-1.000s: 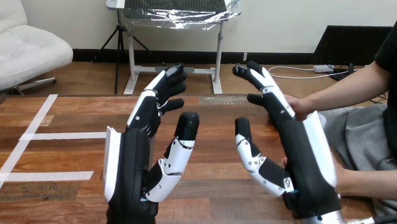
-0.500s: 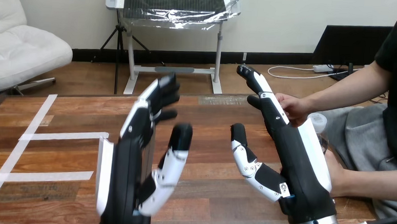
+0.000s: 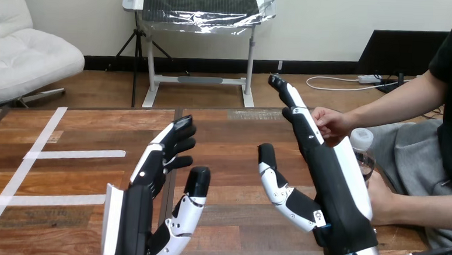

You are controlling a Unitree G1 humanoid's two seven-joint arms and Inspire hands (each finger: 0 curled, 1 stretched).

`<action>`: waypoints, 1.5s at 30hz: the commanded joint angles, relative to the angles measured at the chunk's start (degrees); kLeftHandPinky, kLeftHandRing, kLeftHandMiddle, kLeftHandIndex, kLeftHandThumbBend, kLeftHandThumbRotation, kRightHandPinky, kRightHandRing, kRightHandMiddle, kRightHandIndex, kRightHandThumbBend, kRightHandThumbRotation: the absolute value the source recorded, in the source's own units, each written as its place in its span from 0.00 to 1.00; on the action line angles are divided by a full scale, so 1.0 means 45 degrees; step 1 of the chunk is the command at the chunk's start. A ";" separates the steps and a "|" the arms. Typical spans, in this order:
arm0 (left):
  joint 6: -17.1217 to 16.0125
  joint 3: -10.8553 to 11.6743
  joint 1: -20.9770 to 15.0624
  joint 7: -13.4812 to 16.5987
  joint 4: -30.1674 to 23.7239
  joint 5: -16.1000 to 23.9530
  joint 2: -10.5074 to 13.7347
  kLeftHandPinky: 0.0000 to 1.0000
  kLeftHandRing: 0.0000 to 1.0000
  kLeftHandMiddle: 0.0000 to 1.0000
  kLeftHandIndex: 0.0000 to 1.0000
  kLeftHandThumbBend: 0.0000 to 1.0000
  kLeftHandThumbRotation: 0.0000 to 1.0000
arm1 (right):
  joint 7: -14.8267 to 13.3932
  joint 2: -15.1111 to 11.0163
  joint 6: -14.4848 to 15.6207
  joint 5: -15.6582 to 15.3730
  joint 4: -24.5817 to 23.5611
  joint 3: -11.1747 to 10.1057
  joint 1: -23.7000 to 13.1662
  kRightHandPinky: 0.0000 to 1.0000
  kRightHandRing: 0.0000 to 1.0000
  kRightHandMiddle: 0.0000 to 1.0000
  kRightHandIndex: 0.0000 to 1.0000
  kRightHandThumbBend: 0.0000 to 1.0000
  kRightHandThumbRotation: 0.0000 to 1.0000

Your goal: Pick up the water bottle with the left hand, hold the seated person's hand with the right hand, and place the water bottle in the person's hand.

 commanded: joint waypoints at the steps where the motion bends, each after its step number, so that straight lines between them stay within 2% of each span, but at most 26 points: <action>1: -0.0024 -0.0106 -0.0092 0.0094 -0.0705 0.0215 -0.1160 0.71 0.79 0.81 0.81 0.36 0.68 | 0.0067 0.0141 -0.0114 0.0127 -0.0173 -0.0001 -0.0274 1.00 0.99 1.00 0.96 0.00 0.00; 45: 0.0038 -0.0255 0.0115 0.0602 -0.0886 0.0532 -0.1150 0.69 0.77 0.81 0.81 0.38 0.64 | 0.0513 -0.0021 -0.0125 0.0575 -0.0384 -0.0151 -0.0068 1.00 0.97 0.98 0.95 0.00 0.00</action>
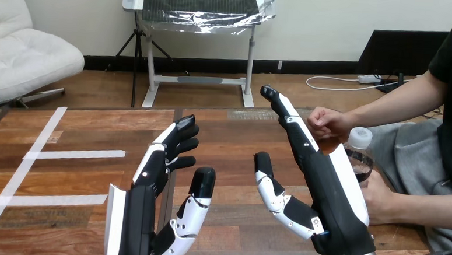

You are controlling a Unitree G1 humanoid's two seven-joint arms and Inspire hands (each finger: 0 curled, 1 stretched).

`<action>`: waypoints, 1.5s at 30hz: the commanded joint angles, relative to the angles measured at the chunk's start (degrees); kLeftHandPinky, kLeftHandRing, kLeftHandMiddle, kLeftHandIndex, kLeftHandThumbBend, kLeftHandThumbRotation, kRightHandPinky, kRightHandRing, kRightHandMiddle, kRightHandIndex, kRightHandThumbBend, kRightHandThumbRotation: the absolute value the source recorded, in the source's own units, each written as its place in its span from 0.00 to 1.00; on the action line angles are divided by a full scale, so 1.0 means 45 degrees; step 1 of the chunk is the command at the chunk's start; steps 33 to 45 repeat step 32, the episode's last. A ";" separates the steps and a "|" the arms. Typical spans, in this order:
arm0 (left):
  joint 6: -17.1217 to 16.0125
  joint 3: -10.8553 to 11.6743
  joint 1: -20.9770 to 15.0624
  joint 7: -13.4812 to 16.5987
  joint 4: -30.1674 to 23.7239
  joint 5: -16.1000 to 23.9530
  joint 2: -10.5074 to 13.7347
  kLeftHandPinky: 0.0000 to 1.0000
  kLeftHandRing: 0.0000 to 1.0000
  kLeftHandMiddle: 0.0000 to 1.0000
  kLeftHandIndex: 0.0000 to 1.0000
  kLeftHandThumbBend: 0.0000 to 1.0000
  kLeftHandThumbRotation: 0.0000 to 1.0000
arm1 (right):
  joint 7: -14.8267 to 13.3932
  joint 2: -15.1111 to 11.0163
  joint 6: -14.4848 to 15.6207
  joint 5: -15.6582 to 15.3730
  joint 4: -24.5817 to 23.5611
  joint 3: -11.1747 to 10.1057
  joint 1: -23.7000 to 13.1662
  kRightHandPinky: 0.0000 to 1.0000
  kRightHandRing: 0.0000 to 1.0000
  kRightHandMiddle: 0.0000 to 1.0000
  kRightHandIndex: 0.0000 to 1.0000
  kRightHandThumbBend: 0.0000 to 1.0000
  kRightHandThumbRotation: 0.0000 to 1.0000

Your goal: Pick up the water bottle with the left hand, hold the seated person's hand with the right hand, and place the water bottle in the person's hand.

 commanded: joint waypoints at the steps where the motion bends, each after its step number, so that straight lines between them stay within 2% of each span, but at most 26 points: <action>1: 0.0017 0.0002 0.0116 0.0152 -0.0787 0.0197 -0.1147 0.69 0.77 0.81 0.81 0.38 0.64 | 0.0039 0.0057 -0.0130 0.0129 -0.0383 -0.0187 -0.0385 1.00 0.97 0.98 0.95 0.00 0.00; 17: 0.0003 -0.0003 0.0070 0.0155 -0.0832 -0.0020 -0.1155 0.68 0.76 0.80 0.81 0.38 0.61 | 0.0068 0.0069 -0.0147 0.0159 -0.0336 -0.0201 -0.0450 1.00 0.96 0.98 0.94 0.00 0.00; 45: -0.0039 0.0093 -0.0030 0.0243 -0.0774 0.0122 -0.1116 0.67 0.76 0.80 0.81 0.37 0.59 | 0.0102 0.0074 -0.0199 0.0234 -0.0261 -0.0187 -0.0523 0.99 0.96 0.99 0.94 0.00 0.00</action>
